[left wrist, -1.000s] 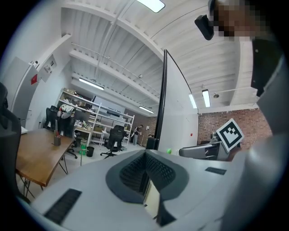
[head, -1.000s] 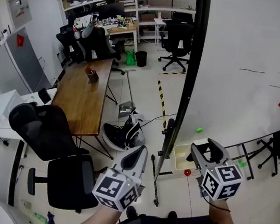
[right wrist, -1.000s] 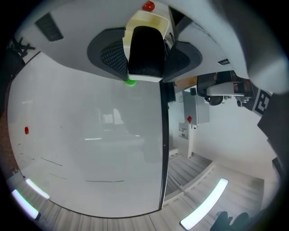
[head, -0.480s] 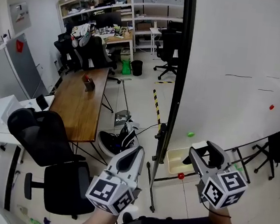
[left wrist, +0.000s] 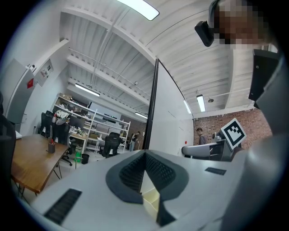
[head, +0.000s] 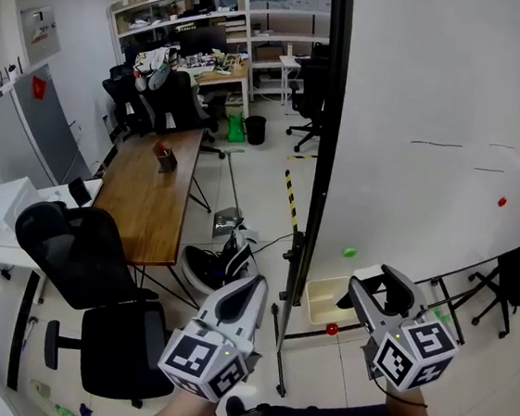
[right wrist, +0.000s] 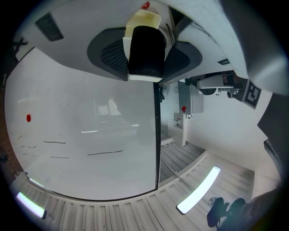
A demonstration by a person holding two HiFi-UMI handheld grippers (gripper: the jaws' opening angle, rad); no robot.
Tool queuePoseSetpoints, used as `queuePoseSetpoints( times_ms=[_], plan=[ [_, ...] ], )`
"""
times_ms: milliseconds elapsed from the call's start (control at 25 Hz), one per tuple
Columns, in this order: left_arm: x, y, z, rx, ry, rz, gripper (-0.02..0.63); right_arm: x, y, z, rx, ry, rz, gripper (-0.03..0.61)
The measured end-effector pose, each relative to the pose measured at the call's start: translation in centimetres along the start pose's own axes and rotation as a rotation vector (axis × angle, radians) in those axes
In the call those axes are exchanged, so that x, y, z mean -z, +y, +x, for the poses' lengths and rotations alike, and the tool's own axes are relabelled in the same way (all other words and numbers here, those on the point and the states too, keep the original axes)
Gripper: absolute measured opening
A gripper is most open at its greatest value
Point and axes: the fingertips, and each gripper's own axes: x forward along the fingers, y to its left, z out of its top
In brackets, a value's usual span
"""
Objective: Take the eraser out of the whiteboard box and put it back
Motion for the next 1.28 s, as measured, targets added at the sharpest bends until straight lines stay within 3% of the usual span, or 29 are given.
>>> queuePoseSetpoints(
  times_ms=[480,920,1280],
  plan=[
    [-0.6,-0.6,0.1,0.026,-0.006,0.051,0.028,-0.9,0.3,-0.6,-0.017,-0.018,0.0,0.27],
    [-0.2,-0.4,0.4,0.025,0.009,0.032,0.028,-0.4,0.0,-0.3,-0.007,-0.015,0.003,0.27],
    [3.2,0.6,1.6,0.002,0.057,0.006,0.029,2.8,-1.4,1.1,0.003,0.012,0.017,0.27]
  ],
)
